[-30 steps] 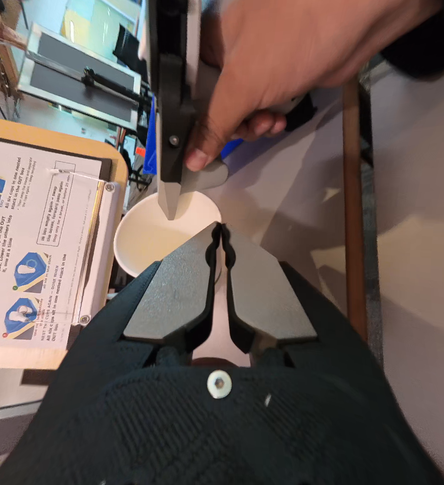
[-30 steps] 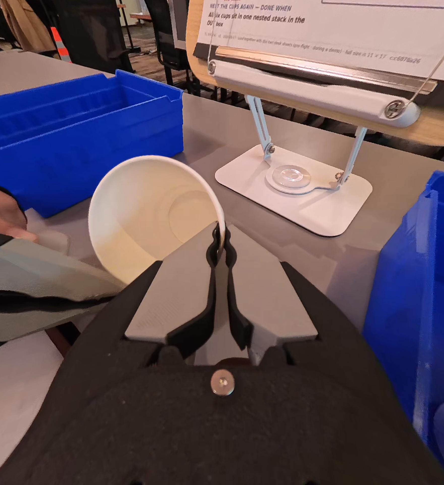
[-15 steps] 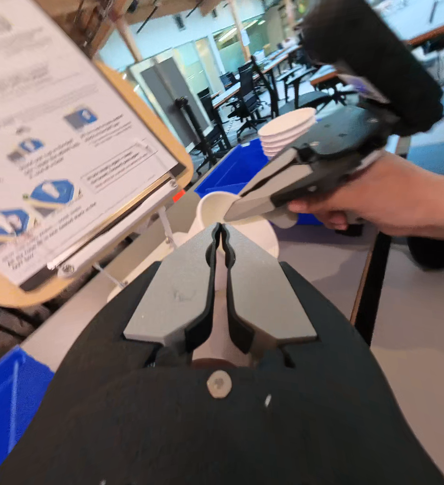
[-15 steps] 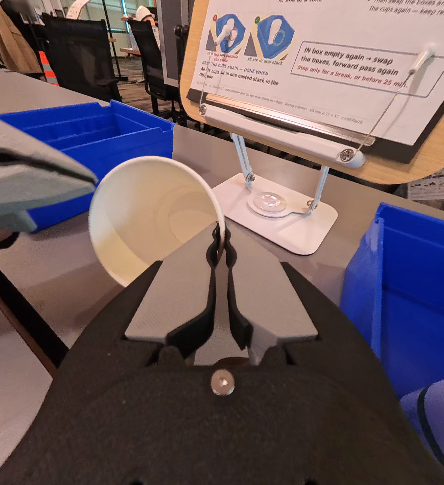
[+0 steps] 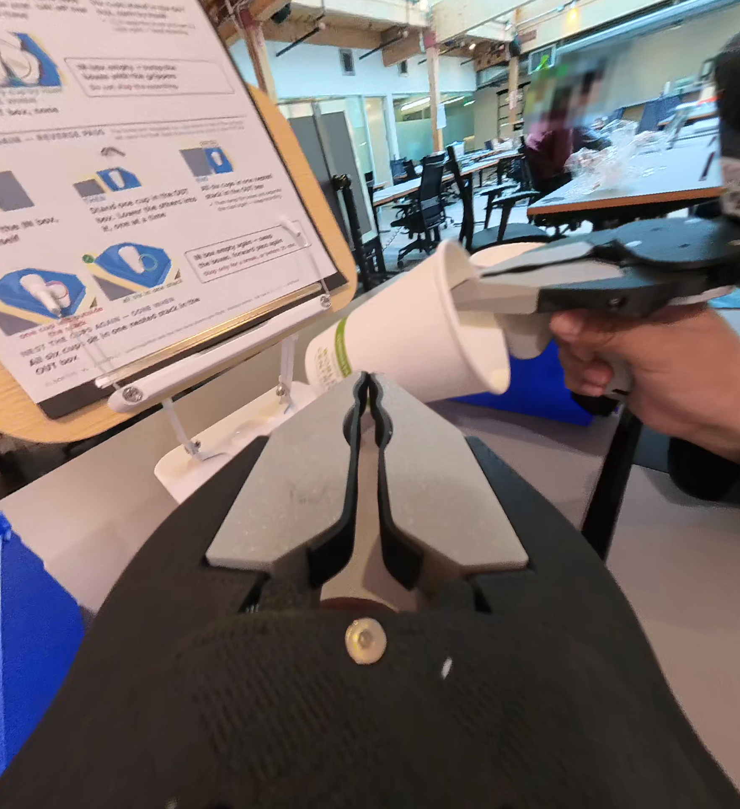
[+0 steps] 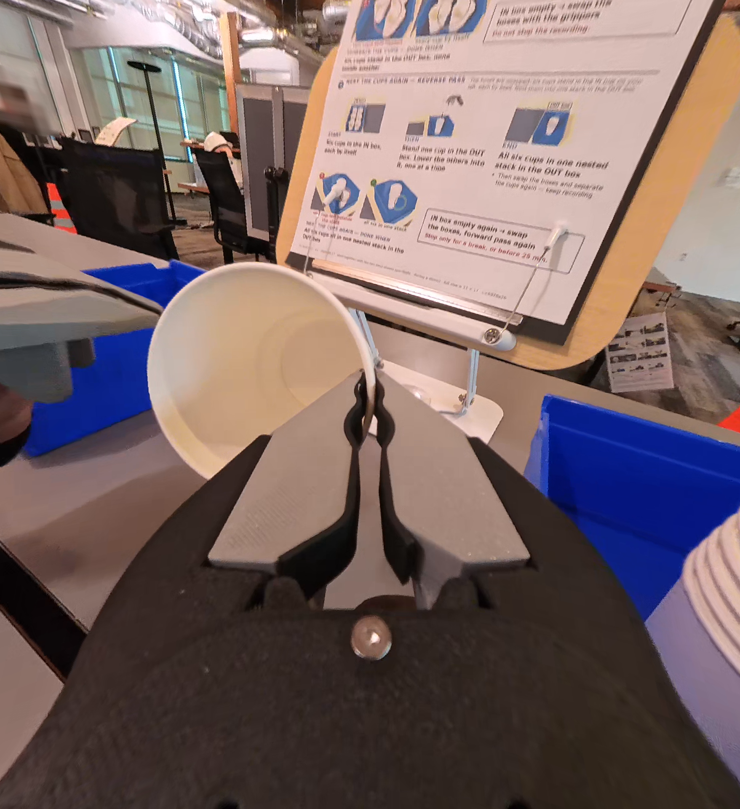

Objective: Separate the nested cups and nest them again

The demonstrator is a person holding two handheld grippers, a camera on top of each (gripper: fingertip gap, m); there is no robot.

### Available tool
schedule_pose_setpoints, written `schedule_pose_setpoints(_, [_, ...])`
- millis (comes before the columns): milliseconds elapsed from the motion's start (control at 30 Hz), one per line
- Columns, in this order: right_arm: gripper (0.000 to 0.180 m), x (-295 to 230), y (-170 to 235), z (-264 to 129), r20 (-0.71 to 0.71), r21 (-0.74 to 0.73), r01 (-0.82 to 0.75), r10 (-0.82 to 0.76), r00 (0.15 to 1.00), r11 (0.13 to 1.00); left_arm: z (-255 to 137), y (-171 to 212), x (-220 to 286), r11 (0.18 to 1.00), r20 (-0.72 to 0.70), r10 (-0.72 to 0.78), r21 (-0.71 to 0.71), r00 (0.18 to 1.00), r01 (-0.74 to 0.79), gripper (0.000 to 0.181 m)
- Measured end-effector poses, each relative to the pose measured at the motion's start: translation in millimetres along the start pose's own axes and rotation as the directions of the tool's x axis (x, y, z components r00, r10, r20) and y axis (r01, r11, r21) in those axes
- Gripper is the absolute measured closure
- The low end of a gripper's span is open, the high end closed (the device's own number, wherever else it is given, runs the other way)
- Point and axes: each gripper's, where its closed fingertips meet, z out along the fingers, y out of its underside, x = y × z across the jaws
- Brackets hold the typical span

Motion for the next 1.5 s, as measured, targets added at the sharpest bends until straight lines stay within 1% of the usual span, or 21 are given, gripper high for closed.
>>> schedule_pose_setpoints(33, [0.180, -0.5, -4.0, -2.3, 0.000, 0.014, 0.002, -0.002, 1.000, 1.000, 0.9, 4.1, -3.0, 1.000, 0.005, -0.018, -0.016, 1.000, 0.018, 0.181])
schedule_pose_setpoints(167, [0.180, 0.9, -18.9, -11.7, -0.014, 0.054, 0.036, -0.035, 0.999, 0.998, 5.2, 24.7, -17.1, 0.988, 0.042, -0.120, -0.091, 0.992, 0.123, 0.181])
schedule_pose_setpoints(267, [0.180, 16.1, -34.8, -24.9, -0.068, 0.101, 0.058, -0.051, 0.996, 0.993, 6.9, 36.5, -23.6, 0.980, 0.057, -0.146, -0.127, 0.988, 0.152, 0.181])
schedule_pose_setpoints(400, [0.180, 57.5, -60.0, -54.5, -0.109, 0.166, -0.041, 0.060, 0.992, 0.985, 10.7, 56.5, -29.4, 0.969, 0.075, -0.136, -0.196, 0.988, 0.148, 0.181])
schedule_pose_setpoints(500, [0.180, 105.4, -79.2, -80.4, -0.185, 0.161, -0.045, 0.075, 0.980, 0.986, 13.5, 67.1, -28.4, 0.961, 0.071, -0.123, -0.238, 0.990, 0.137, 0.181])
schedule_pose_setpoints(567, [0.180, 135.4, -79.1, -90.1, -0.200, 0.067, -0.074, 0.086, 0.976, 0.995, 14.6, 69.5, -25.5, 0.960, 0.061, -0.110, -0.253, 0.992, 0.122, 0.181])
schedule_pose_setpoints(633, [0.180, 165.2, -80.0, -101.3, -0.220, 0.023, -0.122, 0.124, 0.968, 0.992, 15.3, 69.1, -23.0, 0.961, 0.057, -0.093, -0.256, 0.994, 0.104, 0.181])
schedule_pose_setpoints(700, [0.180, 186.5, -74.5, -108.6, -0.219, -0.059, -0.177, 0.161, 0.962, 0.982, 15.5, 68.0, -20.2, 0.962, 0.049, -0.076, -0.259, 0.996, 0.086, 0.181])
schedule_pose_setpoints(767, [0.180, 198.4, -64.7, -112.0, -0.205, -0.169, -0.213, 0.177, 0.963, 0.962, 15.3, 65.7, -18.2, 0.964, 0.045, -0.059, -0.256, 0.997, 0.068, 0.181])
schedule_pose_setpoints(833, [0.180, 208.2, -57.7, -115.0, -0.212, -0.262, -0.215, 0.161, 0.964, 0.941, 15.0, 63.2, -16.3, 0.967, 0.042, -0.043, -0.251, 0.998, 0.052, 0.181])
schedule_pose_setpoints(933, [0.180, 212.1, -55.9, -116.4, -0.194, -0.363, -0.222, 0.159, 0.968, 0.905, 14.3, 61.4, -15.4, 0.968, 0.042, -0.021, -0.248, 0.999, 0.031, 0.181])
schedule_pose_setpoints(1033, [0.180, 211.5, -48.0, -114.0, -0.178, -0.493, -0.191, 0.117, 0.977, 0.849, 14.0, 62.5, -16.1, 0.967, 0.042, -0.019, -0.252, 0.999, 0.029, 0.181])
schedule_pose_setpoints(1133, [0.180, 209.7, -25.9, -108.1, -0.162, -0.631, -0.162, 0.076, 0.984, 0.759, 13.8, 64.0, -17.6, 0.966, 0.045, -0.026, -0.255, 0.999, 0.037, 0.181])
schedule_pose_setpoints(1200, [0.180, 203.3, -11.4, -104.2, -0.135, -0.697, -0.165, 0.098, 0.986, 0.698, 13.2, 64.6, -19.0, 0.966, 0.048, -0.031, -0.256, 0.998, 0.042, 0.181])
schedule_pose_setpoints(1233, [0.180, 200.1, -5.8, -102.5, -0.127, -0.720, -0.171, 0.115, 0.985, 0.672, 12.9, 64.9, -19.5, 0.966, 0.048, -0.034, -0.256, 0.998, 0.045, 0.181])
schedule_pose_setpoints(1300, [0.163, 202.2, -3.7, -98.0, -0.144, -0.724, -0.178, 0.107, 0.984, 0.666, 12.3, 65.4, -20.6, 0.965, 0.048, -0.044, -0.257, 0.998, 0.055, 0.181])
schedule_pose_setpoints(1333, [0.160, 205.2, -5.7, -96.1, -0.156, -0.715, -0.175, 0.090, 0.984, 0.676, 12.1, 65.0, -21.3, 0.965, 0.050, -0.049, -0.254, 0.998, 0.060, 0.181])
schedule_pose_setpoints(1400, [0.163, 207.7, -11.3, -93.4, -0.165, -0.693, -0.163, 0.066, 0.984, 0.702, 11.6, 64.9, -22.3, 0.965, 0.051, -0.058, -0.251, 0.997, 0.069, 0.181])
schedule_pose_setpoints(1500, [0.164, 209.3, -18.6, -91.4, -0.173, -0.664, -0.154, 0.049, 0.984, 0.732, 11.3, 64.7, -22.9, 0.965, 0.052, -0.061, -0.251, 0.997, 0.072, 0.181])
